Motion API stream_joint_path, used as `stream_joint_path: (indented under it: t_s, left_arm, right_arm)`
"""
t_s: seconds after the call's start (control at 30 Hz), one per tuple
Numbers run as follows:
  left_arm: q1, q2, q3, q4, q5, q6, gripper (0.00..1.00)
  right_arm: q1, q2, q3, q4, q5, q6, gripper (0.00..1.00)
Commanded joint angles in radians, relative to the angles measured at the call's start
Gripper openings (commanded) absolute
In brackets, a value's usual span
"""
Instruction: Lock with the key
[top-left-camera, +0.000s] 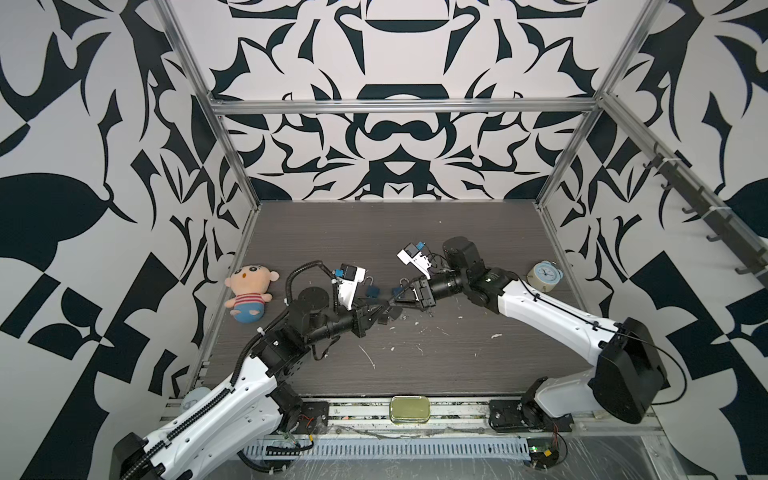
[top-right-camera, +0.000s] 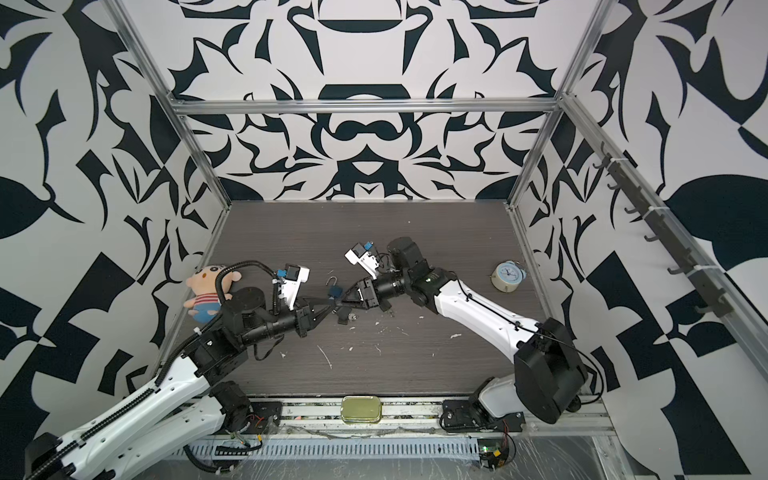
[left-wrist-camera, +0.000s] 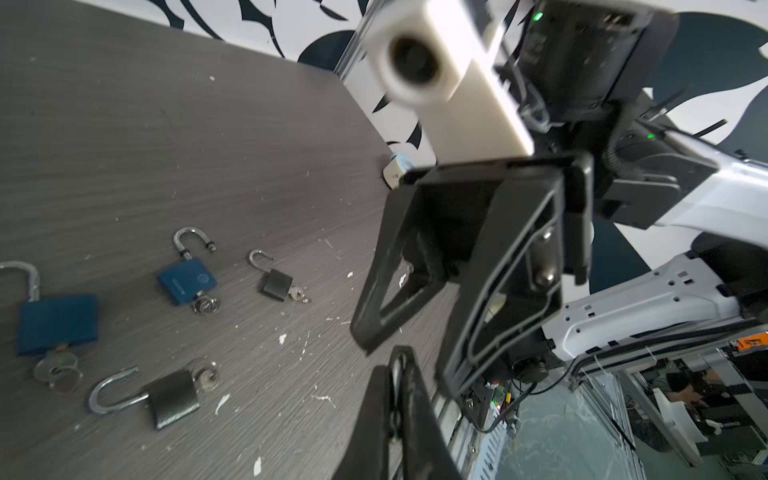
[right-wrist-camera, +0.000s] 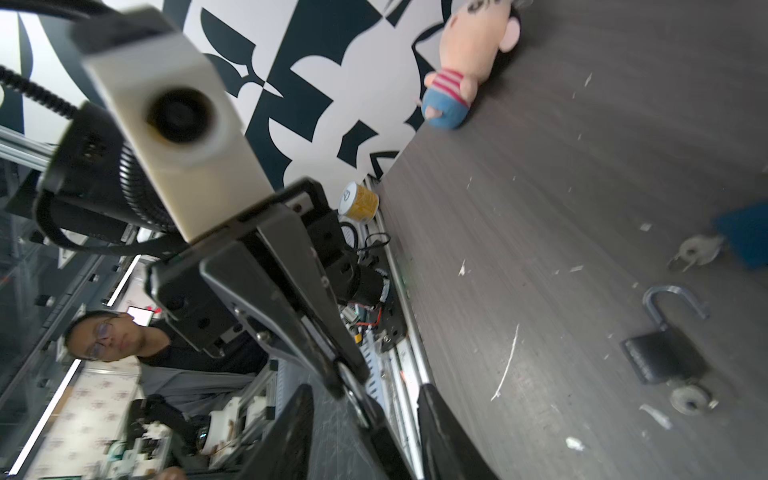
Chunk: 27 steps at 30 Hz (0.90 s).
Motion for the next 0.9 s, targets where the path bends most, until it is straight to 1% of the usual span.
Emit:
stream_joint_path:
  t_s: [0.0,0.13,0.23,0.47,0.73,0.8,0.87]
  left_arm:
    - [0.002,0.001,0.046,-0.080,-0.023,0.016,0.00]
    - [0.017,0.003,0.069,-0.085,-0.030,0.008,0.00]
    - [0.029,0.012,0.094,-0.090,-0.034,-0.005,0.00]
    - [0.051,0.070,0.183,-0.136,-0.024,-0.050,0.00]
    - [0.057,0.121,0.234,-0.129,0.016,-0.082,0.00]
    - [0.059,0.122,0.236,-0.122,0.021,-0.087,0.00]
    - [0.062,0.120,0.238,-0.119,0.021,-0.094,0.00]
  right_arm:
    - [-0.020,-0.059,-0.020,0.145,0.012,0.032,0.50]
    - [-0.051,-0.087,-0.061,0.187,0.003,0.064,0.50]
    - [-0.052,-0.100,-0.093,0.200,-0.006,0.070,0.50]
    - [-0.052,-0.119,-0.178,0.300,-0.027,0.110,0.49]
    - [-0.052,-0.107,-0.188,0.334,-0.046,0.108,0.49]
    - [-0.053,-0.102,-0.187,0.337,-0.053,0.109,0.46]
    - [-0.052,-0.102,-0.187,0.340,-0.058,0.109,0.45]
